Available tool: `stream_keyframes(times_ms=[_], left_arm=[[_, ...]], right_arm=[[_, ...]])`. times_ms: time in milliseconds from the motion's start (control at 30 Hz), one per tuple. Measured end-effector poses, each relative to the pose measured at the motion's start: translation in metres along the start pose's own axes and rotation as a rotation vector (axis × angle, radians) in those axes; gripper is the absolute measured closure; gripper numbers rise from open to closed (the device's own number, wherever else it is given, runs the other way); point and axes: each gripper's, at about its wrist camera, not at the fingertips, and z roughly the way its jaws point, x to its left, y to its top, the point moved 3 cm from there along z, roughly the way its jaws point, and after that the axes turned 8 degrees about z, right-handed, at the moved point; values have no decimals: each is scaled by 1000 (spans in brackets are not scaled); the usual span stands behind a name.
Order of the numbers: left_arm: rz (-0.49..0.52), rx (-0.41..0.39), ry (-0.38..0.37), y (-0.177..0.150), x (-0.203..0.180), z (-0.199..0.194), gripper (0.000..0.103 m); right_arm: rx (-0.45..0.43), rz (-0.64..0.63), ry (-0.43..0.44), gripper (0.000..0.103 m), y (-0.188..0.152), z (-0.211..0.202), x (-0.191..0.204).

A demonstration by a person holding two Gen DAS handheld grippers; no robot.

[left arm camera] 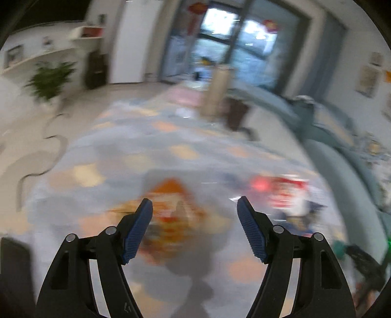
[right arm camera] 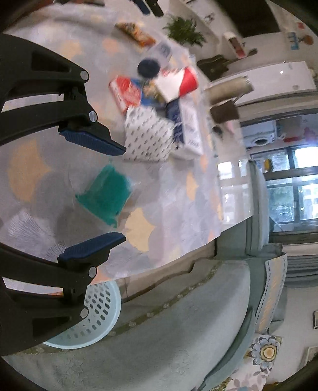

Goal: Collect trash
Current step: 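Grasp the teal sponge with the right tool while the left tool reaches the panda snack bag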

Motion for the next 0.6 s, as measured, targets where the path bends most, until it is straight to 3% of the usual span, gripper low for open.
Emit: stream_keyframes(times_ms=[100, 200, 333, 367, 467, 533, 600], left_arm=[[-79, 33, 49, -3, 31, 12, 28], [-134, 117, 6, -7, 39, 29, 28], [-70, 158, -46, -20, 26, 35, 28], [-35, 175, -75, -21, 16, 36, 28], [29, 203, -174, -32, -6, 27, 28], [54, 233, -259, -41, -20, 22, 29], [98, 250, -256, -44, -28, 16, 29]], right_arm=[[10, -4, 12, 37, 1, 3, -2], [55, -7, 23, 33, -1, 10, -3], [72, -16, 27, 34, -2, 14, 1], [67, -21, 13, 43, -2, 14, 2], [61, -24, 39, 58, -2, 13, 3], [61, -33, 54, 64, -3, 12, 4], [50, -56, 64, 66, -4, 9, 9]])
